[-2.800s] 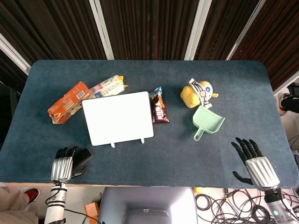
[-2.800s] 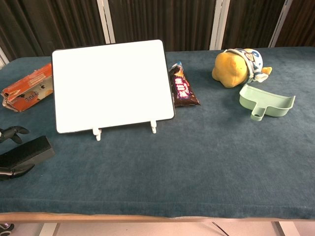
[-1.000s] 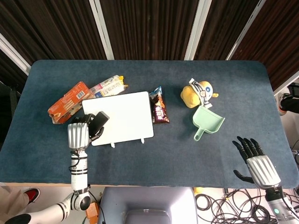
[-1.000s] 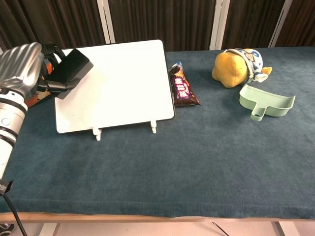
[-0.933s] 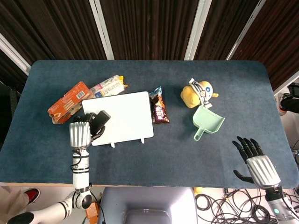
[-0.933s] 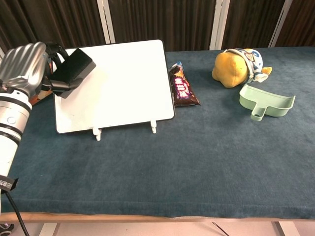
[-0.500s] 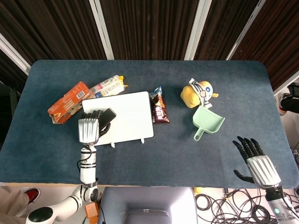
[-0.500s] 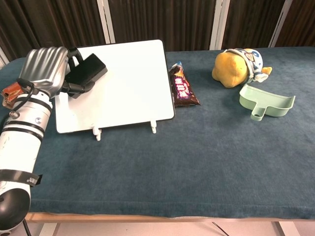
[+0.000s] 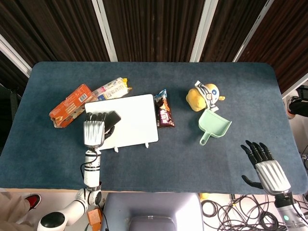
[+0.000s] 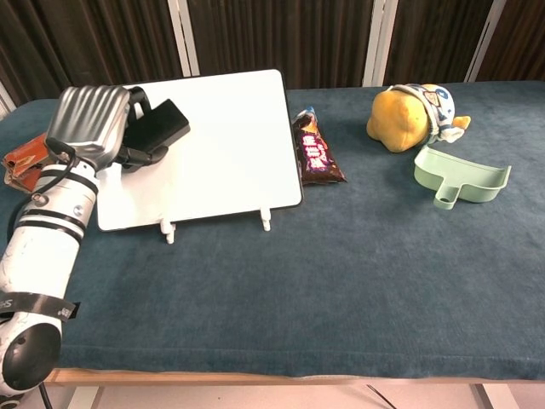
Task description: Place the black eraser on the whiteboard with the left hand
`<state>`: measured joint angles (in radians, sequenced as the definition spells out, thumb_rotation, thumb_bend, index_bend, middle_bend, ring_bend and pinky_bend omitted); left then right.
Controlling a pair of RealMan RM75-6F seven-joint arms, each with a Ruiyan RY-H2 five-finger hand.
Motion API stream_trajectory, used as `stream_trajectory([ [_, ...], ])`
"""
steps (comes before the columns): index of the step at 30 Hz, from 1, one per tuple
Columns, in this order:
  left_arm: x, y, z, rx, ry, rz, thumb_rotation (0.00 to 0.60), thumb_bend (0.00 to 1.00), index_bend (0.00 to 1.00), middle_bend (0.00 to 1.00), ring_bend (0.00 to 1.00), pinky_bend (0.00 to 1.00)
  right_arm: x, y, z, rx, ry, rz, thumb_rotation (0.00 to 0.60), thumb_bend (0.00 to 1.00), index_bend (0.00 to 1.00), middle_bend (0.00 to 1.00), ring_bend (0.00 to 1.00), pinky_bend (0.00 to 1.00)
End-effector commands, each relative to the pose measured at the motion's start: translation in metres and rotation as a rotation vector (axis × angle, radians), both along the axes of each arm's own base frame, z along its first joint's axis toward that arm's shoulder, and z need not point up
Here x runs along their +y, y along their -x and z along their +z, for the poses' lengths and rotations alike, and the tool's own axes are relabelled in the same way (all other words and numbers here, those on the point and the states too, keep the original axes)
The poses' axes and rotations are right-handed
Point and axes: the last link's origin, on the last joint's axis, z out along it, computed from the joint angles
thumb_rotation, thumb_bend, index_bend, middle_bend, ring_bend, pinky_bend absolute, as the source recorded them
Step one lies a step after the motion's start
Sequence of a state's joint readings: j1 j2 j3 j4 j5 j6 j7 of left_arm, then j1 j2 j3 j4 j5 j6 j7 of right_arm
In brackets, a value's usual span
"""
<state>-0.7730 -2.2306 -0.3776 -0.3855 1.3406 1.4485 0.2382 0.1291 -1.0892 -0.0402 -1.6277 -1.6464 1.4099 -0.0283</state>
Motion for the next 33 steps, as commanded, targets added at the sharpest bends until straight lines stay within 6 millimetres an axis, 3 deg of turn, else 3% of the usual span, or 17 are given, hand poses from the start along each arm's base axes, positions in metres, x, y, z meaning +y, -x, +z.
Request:
stream_trajectory([
  [1, 0.0, -0.001, -0.001, -0.003, 0.008, -0.011, 0.599, 0.3, 0.53, 0.73, 0.5, 0.35, 0.0, 0.0, 0.0, 0.001, 0.0, 0.0, 0.6, 0.16, 0.0, 0.0, 0.0, 0.0],
  [7, 0.0, -0.001, -0.005, -0.019, 0.034, -0.02, 0.393, 0.23, 0.43, 0.65, 0.42, 0.31, 0.001, 0.0, 0.001, 0.0, 0.004, -0.001, 0.6, 0.16, 0.0, 0.0, 0.0, 0.0],
  [16, -0.001, -0.001, -0.007, -0.039, 0.056, -0.033, 0.269, 0.19, 0.34, 0.51, 0.32, 0.3, 0.002, 0.001, 0.001, -0.001, 0.005, -0.001, 0.6, 0.16, 0.0, 0.0, 0.0, 0.0],
  [27, -0.006, -0.005, -0.002, -0.029, 0.021, -0.08, 0.249, 0.19, 0.22, 0.3, 0.14, 0.26, 0.003, 0.001, 0.003, -0.004, 0.013, 0.0, 0.6, 0.16, 0.0, 0.0, 0.0, 0.0],
  [33, -0.036, 0.003, 0.023, -0.087, -0.027, -0.186, 0.255, 0.19, 0.1, 0.12, 0.05, 0.22, 0.004, 0.002, 0.006, -0.004, 0.024, -0.002, 0.6, 0.16, 0.0, 0.0, 0.0, 0.0],
])
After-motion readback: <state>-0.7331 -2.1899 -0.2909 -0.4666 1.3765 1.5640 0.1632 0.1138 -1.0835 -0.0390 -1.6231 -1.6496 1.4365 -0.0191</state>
